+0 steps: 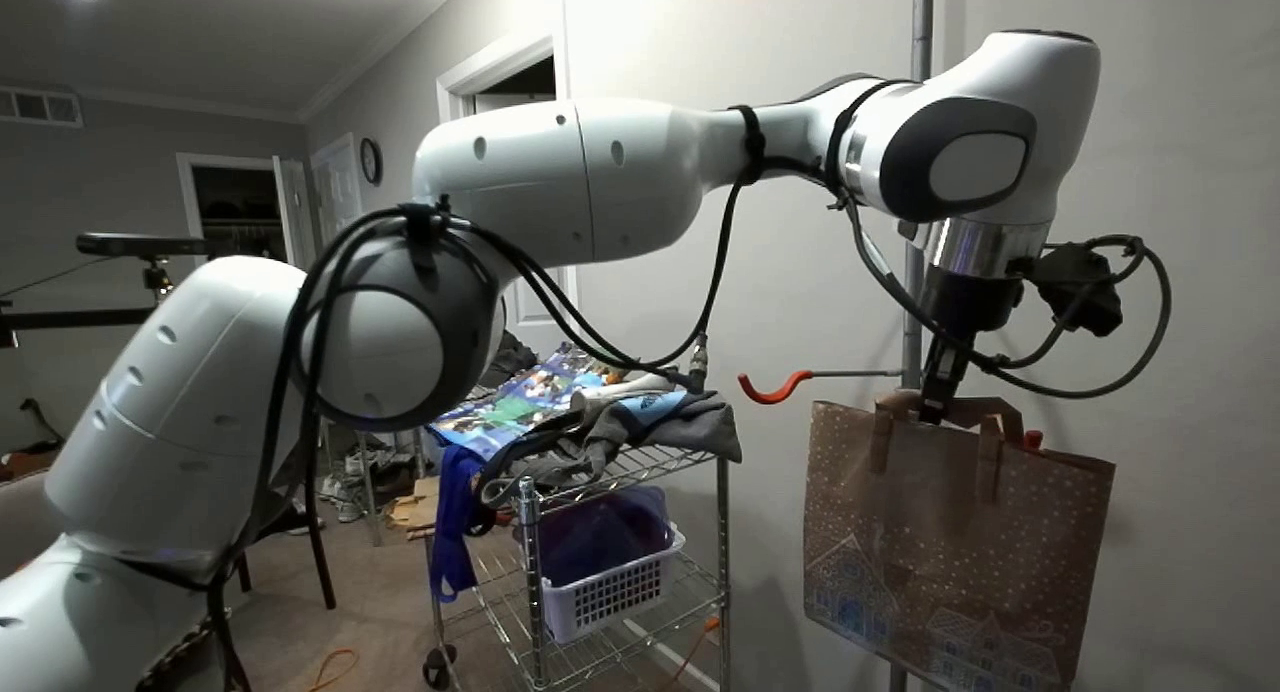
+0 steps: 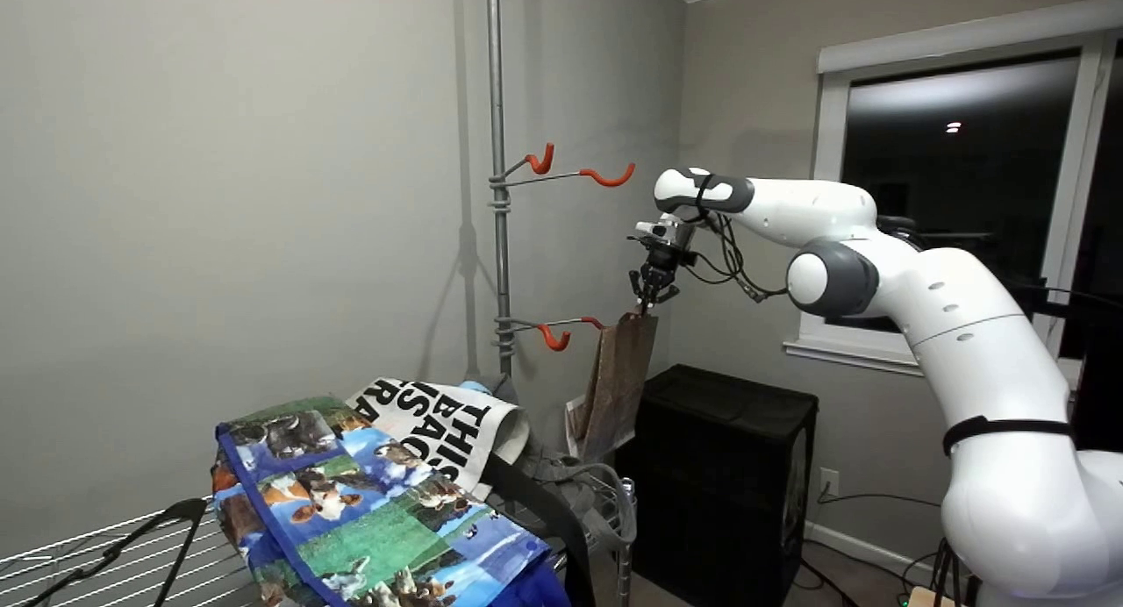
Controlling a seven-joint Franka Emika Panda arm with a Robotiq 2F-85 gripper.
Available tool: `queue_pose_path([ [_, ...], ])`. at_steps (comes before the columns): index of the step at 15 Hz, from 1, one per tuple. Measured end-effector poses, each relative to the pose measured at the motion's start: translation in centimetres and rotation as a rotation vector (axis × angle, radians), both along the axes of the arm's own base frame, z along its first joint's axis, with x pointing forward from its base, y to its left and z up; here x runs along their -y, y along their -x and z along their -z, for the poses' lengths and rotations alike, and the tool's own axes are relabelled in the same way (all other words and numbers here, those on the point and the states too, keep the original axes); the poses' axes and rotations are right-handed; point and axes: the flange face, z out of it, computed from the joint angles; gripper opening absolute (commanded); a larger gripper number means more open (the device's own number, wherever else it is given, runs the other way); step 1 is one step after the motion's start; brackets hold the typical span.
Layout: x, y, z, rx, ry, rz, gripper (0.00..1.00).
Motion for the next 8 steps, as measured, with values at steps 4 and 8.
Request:
queue_pose_path([
  [4,-1.1,0.5,-2.9,0.066,0.034,0.087,0.04],
  [8,-4.1,2.3,-7.1,0.102,0.085,0.257,0.04],
])
